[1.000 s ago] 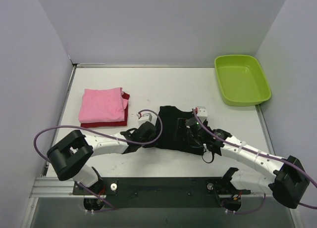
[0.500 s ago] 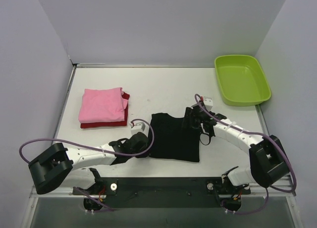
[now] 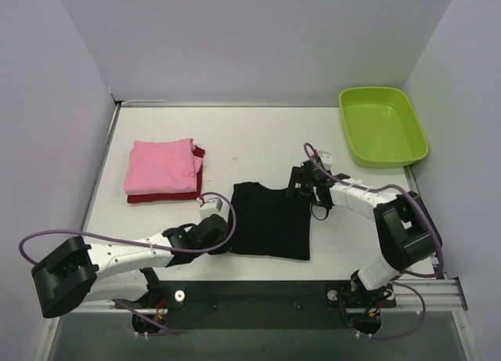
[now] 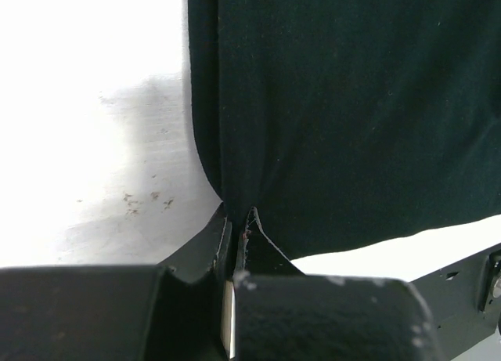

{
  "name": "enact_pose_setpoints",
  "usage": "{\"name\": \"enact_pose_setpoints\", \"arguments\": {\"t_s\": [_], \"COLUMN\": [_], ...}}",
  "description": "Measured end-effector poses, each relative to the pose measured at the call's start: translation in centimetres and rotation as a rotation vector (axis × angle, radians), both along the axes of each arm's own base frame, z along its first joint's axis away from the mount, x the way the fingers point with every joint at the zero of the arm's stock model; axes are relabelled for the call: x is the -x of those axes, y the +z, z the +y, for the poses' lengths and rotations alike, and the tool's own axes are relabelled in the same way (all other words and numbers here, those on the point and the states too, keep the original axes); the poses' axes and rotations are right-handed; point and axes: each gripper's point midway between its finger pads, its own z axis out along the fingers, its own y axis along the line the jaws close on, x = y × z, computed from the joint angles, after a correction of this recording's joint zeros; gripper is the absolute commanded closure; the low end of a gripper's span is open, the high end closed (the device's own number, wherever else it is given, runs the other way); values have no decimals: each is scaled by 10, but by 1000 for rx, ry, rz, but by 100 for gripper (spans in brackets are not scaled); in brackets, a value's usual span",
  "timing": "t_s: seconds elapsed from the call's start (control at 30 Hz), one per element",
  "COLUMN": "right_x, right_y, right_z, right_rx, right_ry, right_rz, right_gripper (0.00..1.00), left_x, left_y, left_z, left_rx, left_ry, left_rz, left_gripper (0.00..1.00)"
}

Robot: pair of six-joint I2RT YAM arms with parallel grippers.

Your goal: Fold and stack the t-shirts

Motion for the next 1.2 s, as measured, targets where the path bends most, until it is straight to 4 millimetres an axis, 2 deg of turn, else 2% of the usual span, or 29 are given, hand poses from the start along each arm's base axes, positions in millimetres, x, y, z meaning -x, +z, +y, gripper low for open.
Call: {"name": "enact_pose_setpoints", "arguments": {"t_s": [0.17,0.33,0.37,0.4,0.63,0.73,1.03,1.2], "right_x": [-9,-12,-12,-14,-14,-10,1,19], "right_y": [1,2,1,1,-2,-4,-5,0], "right_z": [8,16,18,20,34,40,52,58], "right_rx": [-33,-71,-81,-92,-156,-169,-160,-121], "right_ry": [8,18,20,20,28,35,51,89], "right_rz": [-26,-32,-32,-34,-42,-41,-33,11], "right_gripper": [17,36,45,49,70,100,100,100], "left_x": [1,1,1,1,2,2,4,5], "left_y": [-2,-2,-2,-3,-6,-6,-5,7], "left_z": [5,5,5,5,7,7,14,24], "left_rx": [-15,-18,-18,-19,-19,-18,-20,-62], "left_ry": [5,9,10,11,22,25,35,34], "left_rz": [2,1,2,3,14,16,13,0], "left_gripper": [100,100,100,100,100,100,100,100]}}
